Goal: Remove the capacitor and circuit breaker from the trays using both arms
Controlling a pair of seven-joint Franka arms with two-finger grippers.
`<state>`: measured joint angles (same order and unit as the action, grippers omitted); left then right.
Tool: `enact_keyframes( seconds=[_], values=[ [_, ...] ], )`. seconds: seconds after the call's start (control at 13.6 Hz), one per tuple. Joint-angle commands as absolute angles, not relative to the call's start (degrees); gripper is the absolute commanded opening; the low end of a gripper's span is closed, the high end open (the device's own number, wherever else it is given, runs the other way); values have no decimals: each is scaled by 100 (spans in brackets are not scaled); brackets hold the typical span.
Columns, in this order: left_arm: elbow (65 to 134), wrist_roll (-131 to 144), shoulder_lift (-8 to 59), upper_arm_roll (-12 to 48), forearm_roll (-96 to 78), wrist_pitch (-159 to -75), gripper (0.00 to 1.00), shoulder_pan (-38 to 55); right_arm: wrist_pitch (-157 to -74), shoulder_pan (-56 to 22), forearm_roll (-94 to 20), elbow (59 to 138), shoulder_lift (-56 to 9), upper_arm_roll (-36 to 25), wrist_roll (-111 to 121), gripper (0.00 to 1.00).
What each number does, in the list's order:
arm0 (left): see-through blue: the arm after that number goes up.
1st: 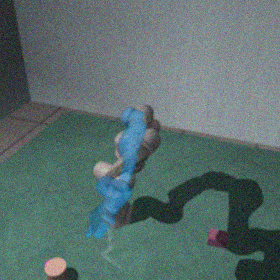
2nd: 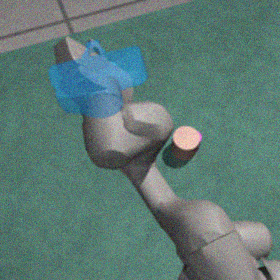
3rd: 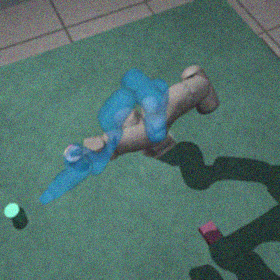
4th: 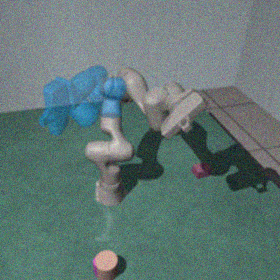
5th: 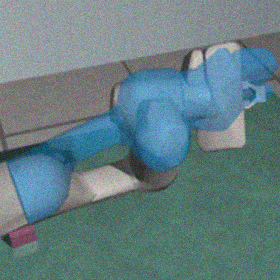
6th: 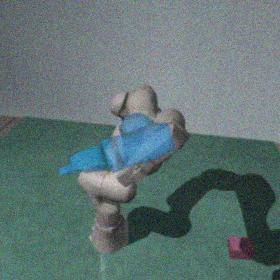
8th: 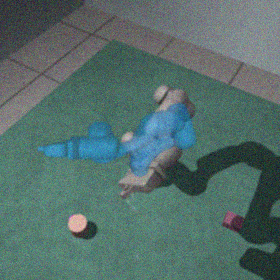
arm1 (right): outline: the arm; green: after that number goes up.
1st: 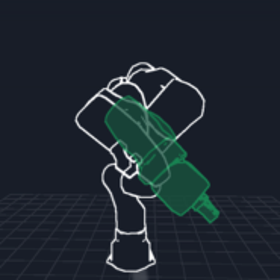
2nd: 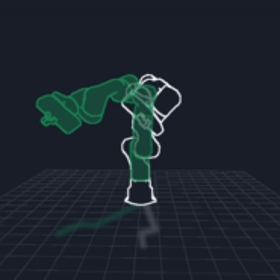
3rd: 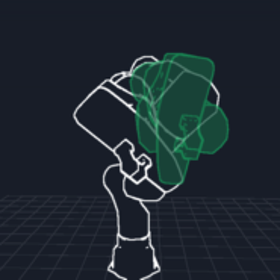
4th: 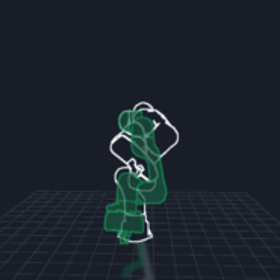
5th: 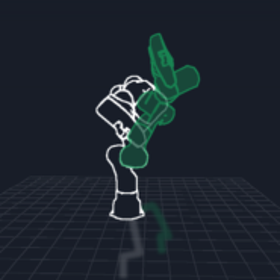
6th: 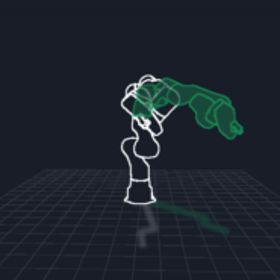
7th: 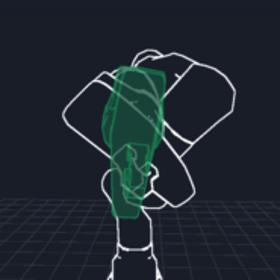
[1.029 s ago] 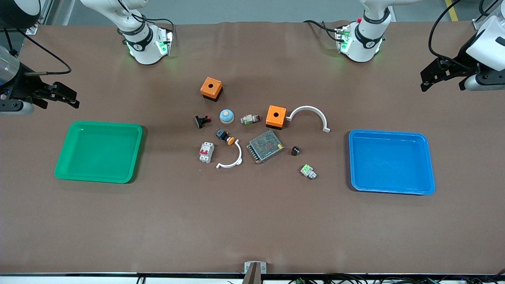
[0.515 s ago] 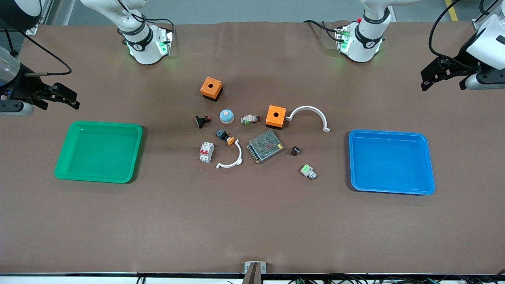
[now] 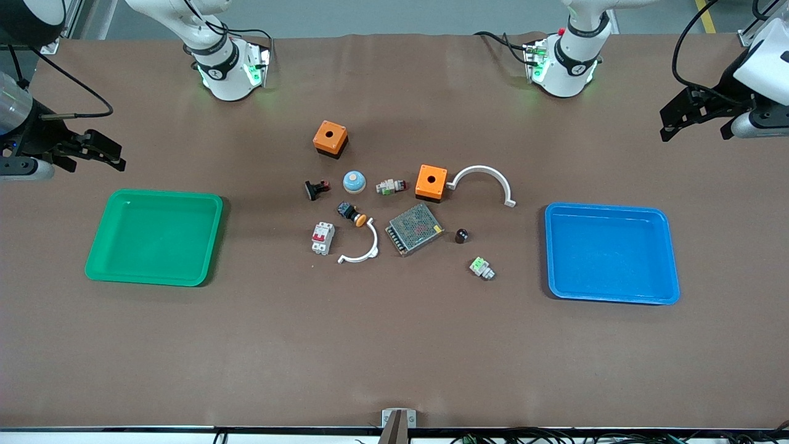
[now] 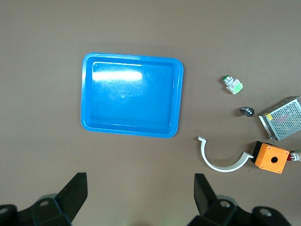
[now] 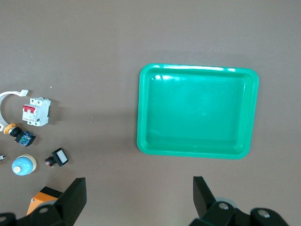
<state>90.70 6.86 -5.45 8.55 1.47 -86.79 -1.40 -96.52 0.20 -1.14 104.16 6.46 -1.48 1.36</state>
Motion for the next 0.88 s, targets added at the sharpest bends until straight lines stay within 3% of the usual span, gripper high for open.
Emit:
enact_keyframes(
  seconds=[0.0,0.81],
  values=[
    [9026,571,-589,809,44,-8605,100,-132,-9729,26,-193,10591,809,-141,132,100],
    [9026,563,-554,782,53,-8552,100,-132,-9729,18,-193,10591,809,-141,132,100]
  ],
)
